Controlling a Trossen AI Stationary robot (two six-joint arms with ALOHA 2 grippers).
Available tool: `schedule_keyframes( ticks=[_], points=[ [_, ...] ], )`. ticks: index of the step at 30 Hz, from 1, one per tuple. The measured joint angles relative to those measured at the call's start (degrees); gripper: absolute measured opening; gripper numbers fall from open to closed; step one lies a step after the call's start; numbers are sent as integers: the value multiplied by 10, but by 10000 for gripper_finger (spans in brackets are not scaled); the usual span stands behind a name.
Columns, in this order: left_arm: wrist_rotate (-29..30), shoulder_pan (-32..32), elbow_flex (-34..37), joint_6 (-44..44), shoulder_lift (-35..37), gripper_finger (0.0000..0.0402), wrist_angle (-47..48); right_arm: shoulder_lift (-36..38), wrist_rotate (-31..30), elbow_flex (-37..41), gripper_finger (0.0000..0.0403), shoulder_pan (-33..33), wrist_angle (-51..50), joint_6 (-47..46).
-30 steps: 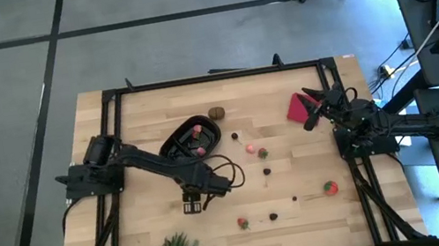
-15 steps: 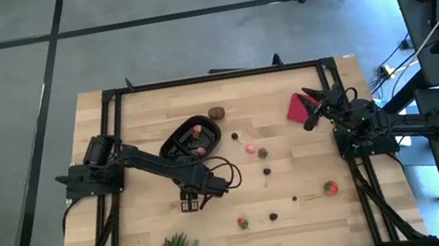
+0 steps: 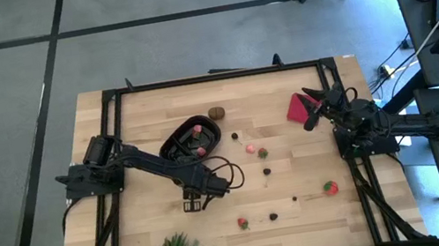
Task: Pick and placing Produce into tupperware
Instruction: Put the red strawberry into the black bin
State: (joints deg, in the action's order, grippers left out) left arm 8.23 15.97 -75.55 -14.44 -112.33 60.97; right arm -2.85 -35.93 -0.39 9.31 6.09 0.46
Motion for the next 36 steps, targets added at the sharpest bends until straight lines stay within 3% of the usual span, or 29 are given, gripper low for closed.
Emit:
schedule_keyframes(
  ticks=[9, 36],
  points=[
    [0, 0, 40, -2, 2, 134, -11, 0, 0, 0, 142, 0, 0, 0],
    [7, 0, 42, 10, 0, 82, -13, 0, 0, 0, 142, 0, 0, 0]
  ],
)
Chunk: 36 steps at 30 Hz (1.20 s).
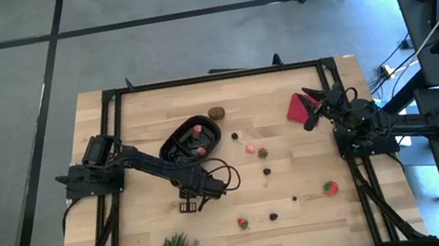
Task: Pick and placing Produce into tupperware
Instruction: Put the red strawberry into the black bin
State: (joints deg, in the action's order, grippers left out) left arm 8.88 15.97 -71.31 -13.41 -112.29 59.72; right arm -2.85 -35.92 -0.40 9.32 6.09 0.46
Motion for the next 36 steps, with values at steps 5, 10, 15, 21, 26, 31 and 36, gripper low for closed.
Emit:
schedule_keyframes(
  ticks=[5, 10, 15, 21, 26, 31, 36],
  points=[
    [2, 0, 0, 2, 0, 58, 2, 0, 0, 0, 142, 0, 0, 0],
    [4, 0, 1, 5, -1, 13, 4, 0, 0, 0, 142, 0, 0, 0],
    [6, 0, 1, 5, -1, 7, 5, 0, 0, 0, 142, 0, 0, 0],
    [-4, -1, -3, 15, -2, 2, 13, 0, 0, 0, 142, 0, 0, 0],
    [-66, -1, -37, 30, -4, 1, 48, 0, 0, 0, 142, 0, 0, 0],
    [-179, 2, -97, 73, -4, 1, 58, 0, 0, 0, 142, 0, 0, 0],
    [-82, 0, -184, 103, -3, 1, 97, 0, 0, 0, 142, 0, 0, 0]
  ],
)
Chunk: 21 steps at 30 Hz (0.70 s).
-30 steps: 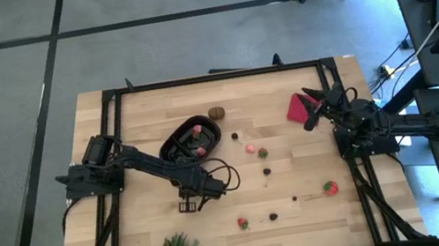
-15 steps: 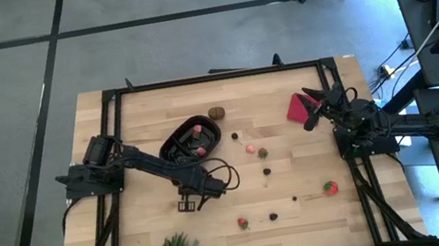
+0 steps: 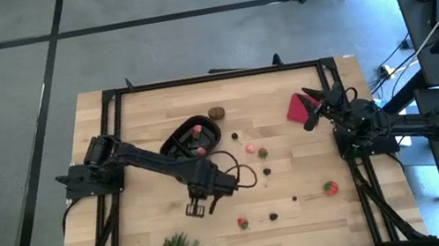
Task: Pick and placing Produce into tupperware
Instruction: Put the red strawberry into the black bin
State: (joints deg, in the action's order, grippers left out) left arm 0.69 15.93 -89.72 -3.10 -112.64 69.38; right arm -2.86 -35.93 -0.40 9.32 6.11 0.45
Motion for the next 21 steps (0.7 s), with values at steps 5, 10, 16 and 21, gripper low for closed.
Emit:
schedule_keyframes(
  ticks=[5, 10, 16, 21],
  points=[
    [149, -32, -58, 36, 2, 0, 22, 0, 0, 0, 142, 0, 0, 0],
    [137, -93, -55, 67, 2, 0, 31, 0, 0, 0, 142, 0, 0, 0],
    [90, -166, -42, 100, 2, 0, 22, 0, 0, 0, 142, 0, 0, 0],
    [81, -219, -42, 117, 2, 0, 1, 0, 0, 0, 142, 0, 0, 0]
  ],
)
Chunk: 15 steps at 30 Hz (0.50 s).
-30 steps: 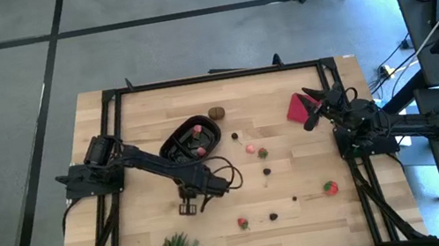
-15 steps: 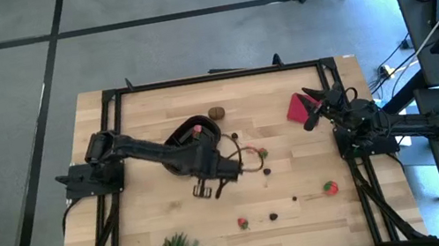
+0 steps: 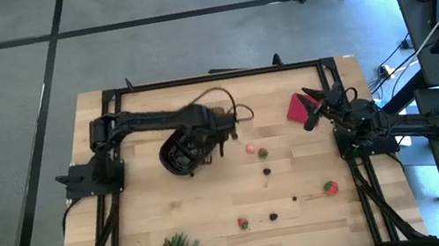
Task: Pick and placing Produce into tupperware
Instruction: Put the red strawberry into the black bin
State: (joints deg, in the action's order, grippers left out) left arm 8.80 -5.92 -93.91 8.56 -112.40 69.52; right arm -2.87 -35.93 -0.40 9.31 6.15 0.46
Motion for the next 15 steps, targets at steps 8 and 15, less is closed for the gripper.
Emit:
schedule_keyframes(
  ticks=[8, 15],
  points=[
    [-10, -58, 0, -23, 0, 0, -2, 0, 0, 0, 142, 0, 0, 0],
    [-10, -62, 0, -25, 0, 0, -1, 0, 0, 0, 142, 0, 0, 0]
  ],
)
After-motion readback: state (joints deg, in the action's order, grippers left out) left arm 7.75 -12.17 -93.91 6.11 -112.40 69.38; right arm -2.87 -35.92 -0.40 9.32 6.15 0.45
